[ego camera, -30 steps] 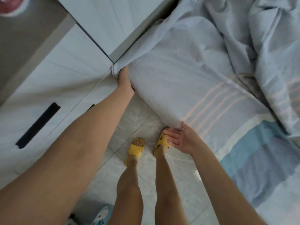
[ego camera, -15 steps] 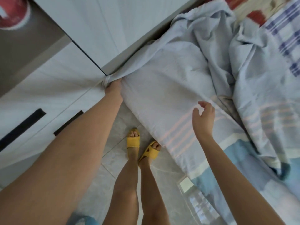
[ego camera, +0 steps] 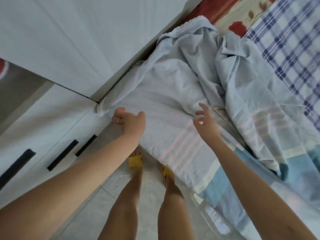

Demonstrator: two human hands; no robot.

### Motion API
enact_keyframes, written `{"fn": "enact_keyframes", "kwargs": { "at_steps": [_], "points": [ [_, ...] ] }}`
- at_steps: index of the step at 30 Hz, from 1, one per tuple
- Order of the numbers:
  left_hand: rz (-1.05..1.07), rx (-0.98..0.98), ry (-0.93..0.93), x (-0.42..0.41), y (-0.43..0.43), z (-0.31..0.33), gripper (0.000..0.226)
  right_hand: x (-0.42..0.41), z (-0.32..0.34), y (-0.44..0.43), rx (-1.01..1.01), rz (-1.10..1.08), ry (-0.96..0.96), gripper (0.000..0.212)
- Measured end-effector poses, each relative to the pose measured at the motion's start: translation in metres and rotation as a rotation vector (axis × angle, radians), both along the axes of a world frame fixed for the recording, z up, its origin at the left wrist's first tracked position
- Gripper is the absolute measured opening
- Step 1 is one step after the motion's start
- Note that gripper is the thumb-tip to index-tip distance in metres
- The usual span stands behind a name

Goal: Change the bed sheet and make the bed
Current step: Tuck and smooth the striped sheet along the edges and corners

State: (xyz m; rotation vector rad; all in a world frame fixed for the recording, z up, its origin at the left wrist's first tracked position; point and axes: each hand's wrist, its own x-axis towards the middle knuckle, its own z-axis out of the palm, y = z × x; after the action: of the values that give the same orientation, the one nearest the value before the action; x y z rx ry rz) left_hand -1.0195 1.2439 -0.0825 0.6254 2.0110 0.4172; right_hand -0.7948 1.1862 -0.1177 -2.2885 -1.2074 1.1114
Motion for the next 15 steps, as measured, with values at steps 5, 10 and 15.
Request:
{"fn": "enact_keyframes", "kwargs": {
  "at_steps": [5, 10, 15],
  "points": [
    [-0.576, 0.134, -0.185, 0.066, -0.003, -0.003, 0.021, 0.064, 0.018, -0.028, 0.001, -0.407, -0.432, 0.095],
    [-0.985, 0.386, -0.091, 0.137, -0.003, -0.014, 0.031, 0.157, 0.022, -0.059, -0.513, -0.393, -0.471, 0.124],
    [-1.184, 0.486, -0.018, 0.209, -0.022, -0.019, 0.063, 0.209, 0.021, -0.116, -0.804, -0.274, -0.511, 0.132]
  ]
}}
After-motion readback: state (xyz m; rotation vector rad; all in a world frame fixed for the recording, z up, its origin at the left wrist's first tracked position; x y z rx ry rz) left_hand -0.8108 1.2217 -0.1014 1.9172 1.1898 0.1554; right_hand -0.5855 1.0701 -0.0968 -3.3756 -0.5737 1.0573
